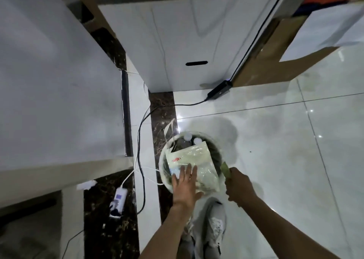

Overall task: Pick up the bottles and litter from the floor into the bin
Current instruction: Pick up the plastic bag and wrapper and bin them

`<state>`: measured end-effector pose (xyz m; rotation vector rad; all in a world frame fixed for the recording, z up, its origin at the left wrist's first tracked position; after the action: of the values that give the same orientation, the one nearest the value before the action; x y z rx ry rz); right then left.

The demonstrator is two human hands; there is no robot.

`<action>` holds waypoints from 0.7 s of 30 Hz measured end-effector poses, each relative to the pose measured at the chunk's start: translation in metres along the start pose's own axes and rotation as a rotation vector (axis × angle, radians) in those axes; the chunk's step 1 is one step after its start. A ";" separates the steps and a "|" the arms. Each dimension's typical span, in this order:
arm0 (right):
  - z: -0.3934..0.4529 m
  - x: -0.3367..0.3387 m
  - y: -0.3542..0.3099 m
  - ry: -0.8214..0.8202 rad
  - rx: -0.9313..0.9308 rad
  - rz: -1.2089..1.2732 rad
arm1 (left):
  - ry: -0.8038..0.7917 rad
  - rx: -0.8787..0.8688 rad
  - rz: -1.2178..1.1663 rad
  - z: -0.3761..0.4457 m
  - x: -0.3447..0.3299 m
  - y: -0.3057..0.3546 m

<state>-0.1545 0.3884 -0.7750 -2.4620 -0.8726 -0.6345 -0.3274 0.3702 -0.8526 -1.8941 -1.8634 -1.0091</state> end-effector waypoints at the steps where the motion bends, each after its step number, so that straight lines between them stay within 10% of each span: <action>1: 0.010 -0.002 0.000 -0.017 -0.004 -0.003 | 0.032 0.011 -0.042 0.002 -0.003 -0.004; 8: 0.036 -0.014 -0.012 -0.115 -0.012 -0.006 | 0.265 0.015 -0.309 -0.019 -0.009 -0.018; 21: -0.003 0.021 -0.032 -0.099 0.129 -0.067 | 0.234 0.079 -0.272 -0.024 0.071 0.013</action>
<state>-0.1624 0.4185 -0.7531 -2.3738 -1.0058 -0.4666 -0.3279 0.4058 -0.7856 -1.4349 -2.0197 -1.1640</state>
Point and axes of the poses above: each hand's wrist, its own z-axis towards the middle knuckle, its own x-axis out of the back of the hand, y = z × x, the point moved 4 cm from there along z, towards the middle knuckle, and after that the axes turned 1 degree about -x, right-handed, at the moved point
